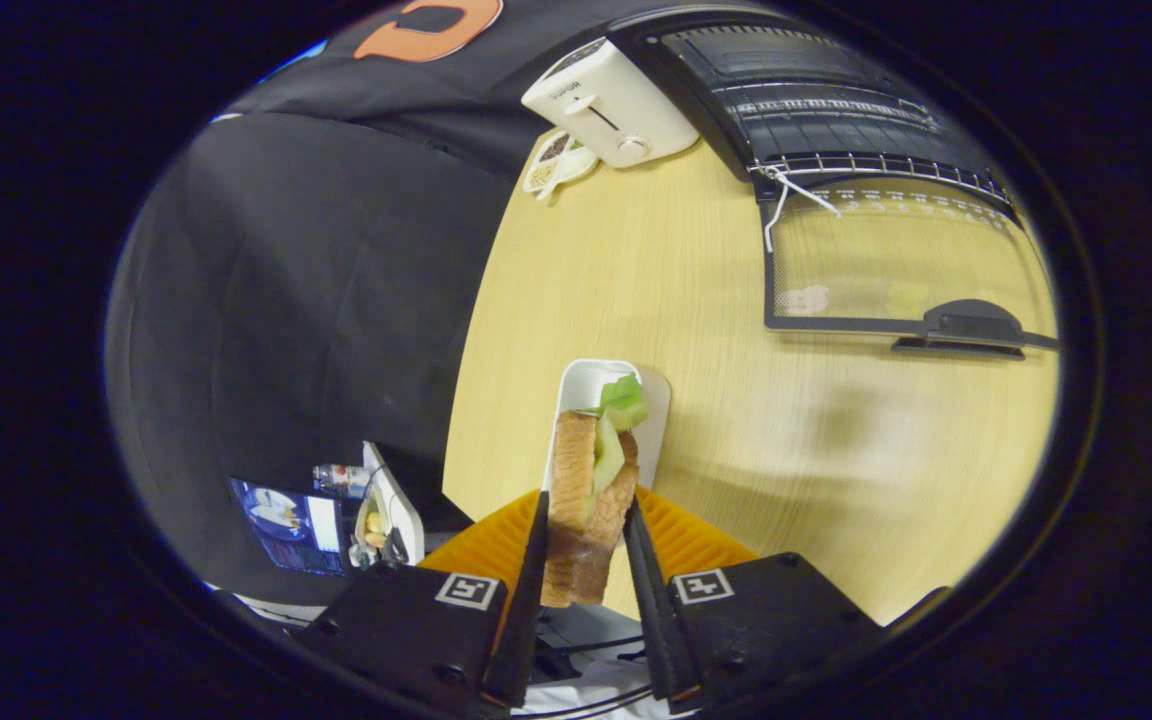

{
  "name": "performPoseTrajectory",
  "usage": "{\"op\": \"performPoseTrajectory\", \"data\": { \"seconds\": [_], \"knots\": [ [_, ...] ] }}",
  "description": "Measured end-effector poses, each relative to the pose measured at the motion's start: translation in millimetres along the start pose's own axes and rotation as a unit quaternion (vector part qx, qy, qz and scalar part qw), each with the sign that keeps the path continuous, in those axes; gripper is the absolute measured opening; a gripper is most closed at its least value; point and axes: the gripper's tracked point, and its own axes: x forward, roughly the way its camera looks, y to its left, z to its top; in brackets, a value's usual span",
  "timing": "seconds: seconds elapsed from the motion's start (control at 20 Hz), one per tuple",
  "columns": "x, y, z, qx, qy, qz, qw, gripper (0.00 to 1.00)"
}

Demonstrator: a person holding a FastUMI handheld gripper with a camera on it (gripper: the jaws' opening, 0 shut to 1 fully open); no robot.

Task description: Open the toaster oven, put the food inside, and close the toaster oven door.

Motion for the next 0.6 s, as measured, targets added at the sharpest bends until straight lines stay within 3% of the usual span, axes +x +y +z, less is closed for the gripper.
{"op": "performPoseTrajectory", "data": {
  "seconds": [0.3,0.6],
  "knots": [
    [-1.2,0.2,2.8,0.015,-0.011,0.023,1.0,0.39],
    [-33.5,9.5,6.5,0.007,-0.043,0.071,0.997,0.38]
  ]
}}
